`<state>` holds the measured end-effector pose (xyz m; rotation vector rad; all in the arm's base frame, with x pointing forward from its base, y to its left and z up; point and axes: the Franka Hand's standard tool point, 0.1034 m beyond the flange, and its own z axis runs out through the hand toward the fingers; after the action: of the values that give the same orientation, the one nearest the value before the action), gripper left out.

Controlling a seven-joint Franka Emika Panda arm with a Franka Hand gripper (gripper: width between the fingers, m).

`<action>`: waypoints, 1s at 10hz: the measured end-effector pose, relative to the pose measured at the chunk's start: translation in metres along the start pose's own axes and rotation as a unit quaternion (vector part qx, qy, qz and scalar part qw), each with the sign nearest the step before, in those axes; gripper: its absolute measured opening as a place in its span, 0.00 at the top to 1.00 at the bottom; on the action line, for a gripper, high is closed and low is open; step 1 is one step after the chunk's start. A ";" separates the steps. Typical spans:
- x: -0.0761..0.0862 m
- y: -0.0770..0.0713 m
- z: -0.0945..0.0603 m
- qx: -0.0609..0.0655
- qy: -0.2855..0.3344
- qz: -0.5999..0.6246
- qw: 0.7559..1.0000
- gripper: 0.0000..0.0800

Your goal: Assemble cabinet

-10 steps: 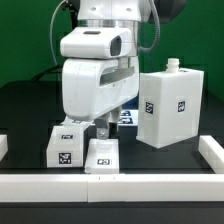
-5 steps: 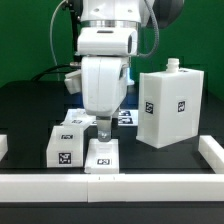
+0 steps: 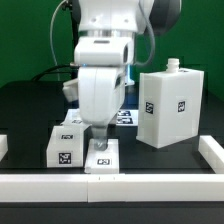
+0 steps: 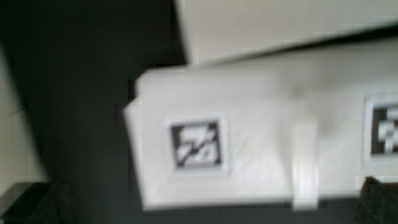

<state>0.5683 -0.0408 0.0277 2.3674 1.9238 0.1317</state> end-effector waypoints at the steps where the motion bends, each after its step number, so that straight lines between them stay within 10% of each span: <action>1: -0.003 -0.003 0.008 0.002 0.000 0.001 1.000 0.00; 5: -0.004 -0.003 0.013 -0.003 0.002 0.008 1.000 0.28; 7: -0.004 -0.003 0.013 -0.002 0.002 0.008 1.000 0.70; 10: -0.004 -0.001 0.010 -0.005 0.002 0.008 1.000 0.91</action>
Offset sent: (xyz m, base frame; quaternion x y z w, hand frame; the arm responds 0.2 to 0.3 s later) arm 0.0000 0.0000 0.0000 0.0000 0.0000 0.0000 1.0000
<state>0.5680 -0.0448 0.0178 2.3784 1.9012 0.1469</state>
